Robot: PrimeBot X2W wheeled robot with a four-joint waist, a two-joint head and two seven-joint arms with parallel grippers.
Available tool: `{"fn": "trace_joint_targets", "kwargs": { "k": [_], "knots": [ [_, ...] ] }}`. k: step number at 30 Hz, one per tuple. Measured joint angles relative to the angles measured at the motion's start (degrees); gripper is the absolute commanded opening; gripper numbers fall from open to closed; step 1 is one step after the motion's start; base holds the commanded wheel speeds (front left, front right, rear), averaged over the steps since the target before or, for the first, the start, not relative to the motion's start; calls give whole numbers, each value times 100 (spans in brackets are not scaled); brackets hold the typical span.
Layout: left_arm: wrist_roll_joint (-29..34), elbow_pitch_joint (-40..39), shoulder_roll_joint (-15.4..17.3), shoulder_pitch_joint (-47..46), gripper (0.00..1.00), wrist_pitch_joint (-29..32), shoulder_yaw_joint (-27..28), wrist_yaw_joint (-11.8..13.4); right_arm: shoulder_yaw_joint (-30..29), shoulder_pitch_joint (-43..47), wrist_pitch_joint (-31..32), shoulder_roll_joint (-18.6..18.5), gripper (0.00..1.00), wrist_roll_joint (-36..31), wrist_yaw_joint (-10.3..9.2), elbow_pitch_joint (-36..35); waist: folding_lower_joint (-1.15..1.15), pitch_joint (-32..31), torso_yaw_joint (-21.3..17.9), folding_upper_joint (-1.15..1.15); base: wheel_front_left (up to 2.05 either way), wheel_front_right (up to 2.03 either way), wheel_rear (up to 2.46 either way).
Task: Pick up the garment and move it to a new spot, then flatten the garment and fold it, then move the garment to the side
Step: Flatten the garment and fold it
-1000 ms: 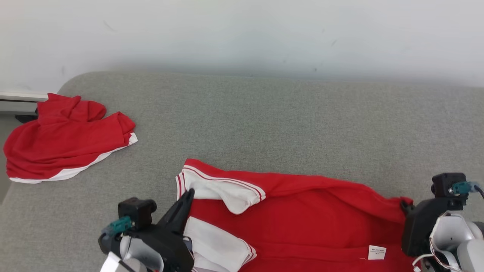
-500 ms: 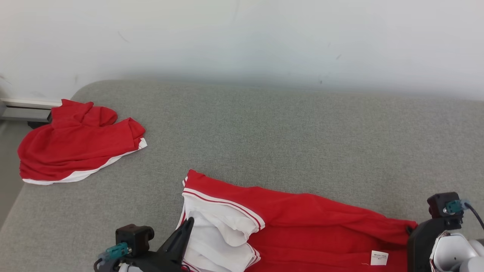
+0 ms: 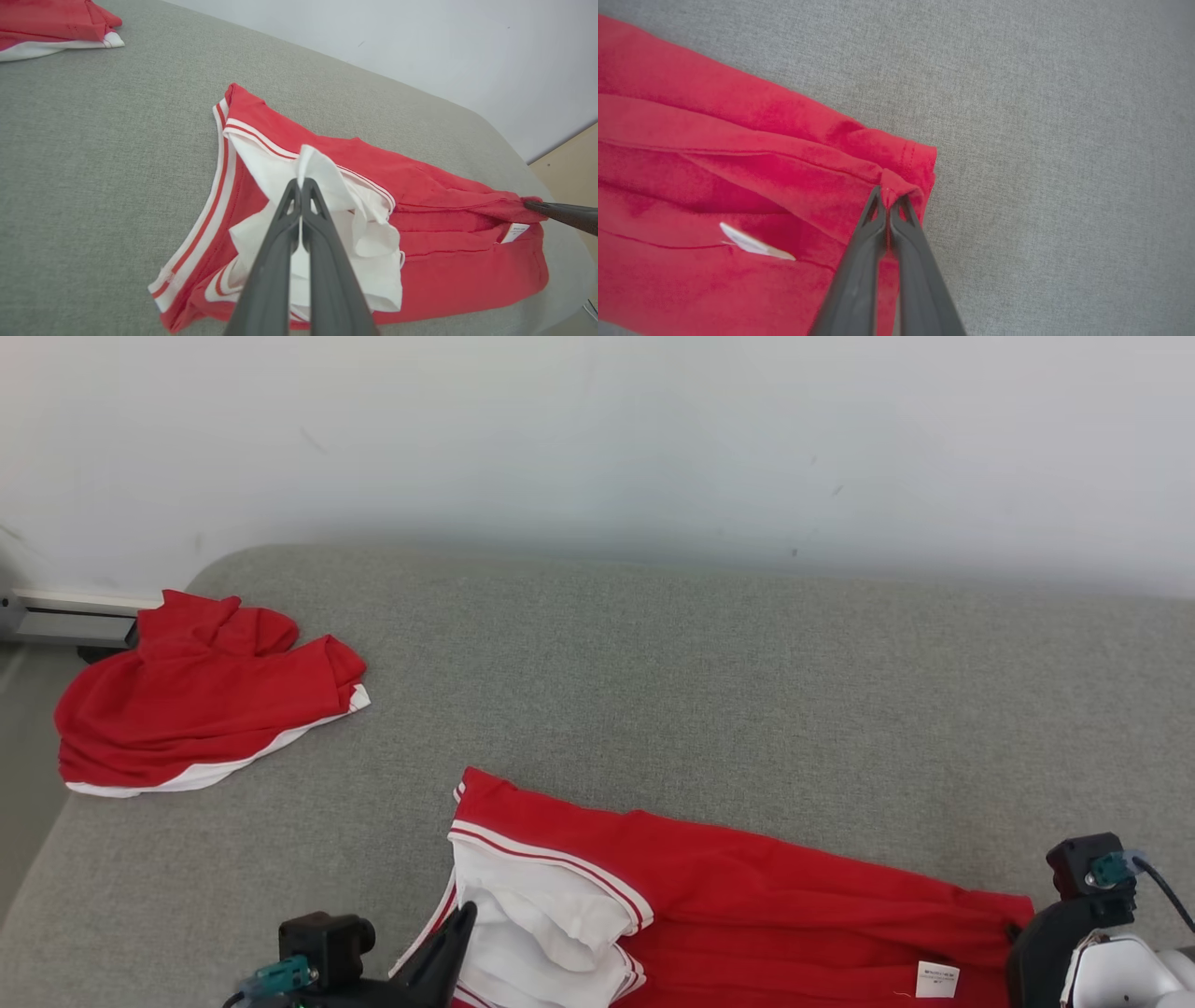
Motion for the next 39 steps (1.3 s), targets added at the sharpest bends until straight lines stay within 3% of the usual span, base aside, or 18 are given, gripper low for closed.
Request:
{"fn": "trace_joint_targets", "kwargs": {
  "k": [13,14,15,16,17,18,19,33,39],
  "knots": [
    [-119,-302,20,571,0,275,-3,222,21,279,144,-23,0,-52,-5,-45,0,-144,24,0,0,0,0],
    [-120,-303,20,571,0,277,0,249,21,279,145,-23,4,-55,-10,-58,0,-147,26,0,0,0,0],
    [-119,-303,27,571,0,299,4,257,21,279,148,-23,18,-71,-11,-62,0,-152,27,0,0,0,0],
    [-119,-299,48,570,0,344,2,271,29,279,149,-23,71,-102,-33,-67,0,-156,29,0,0,0,0],
    [-119,-292,77,571,16,377,4,300,32,279,149,-25,100,-126,-55,-75,-1,-161,30,0,0,0,0],
    [-116,-283,109,571,47,380,10,305,30,279,149,-26,100,-155,-62,-81,0,-165,30,0,0,0,0],
    [-114,-270,134,571,100,423,19,322,29,278,149,-27,100,-164,-89,-82,0,-170,28,0,0,0,0],
    [-109,-222,382,756,100,560,412,558,-297,628,225,-114,100,-119,-265,-332,0,-295,8,0,0,0,0],
    [-96,-568,488,732,100,60,962,653,-654,761,-99,-121,100,-74,-465,-829,0,-422,19,0,0,0,0]
  ]
}}
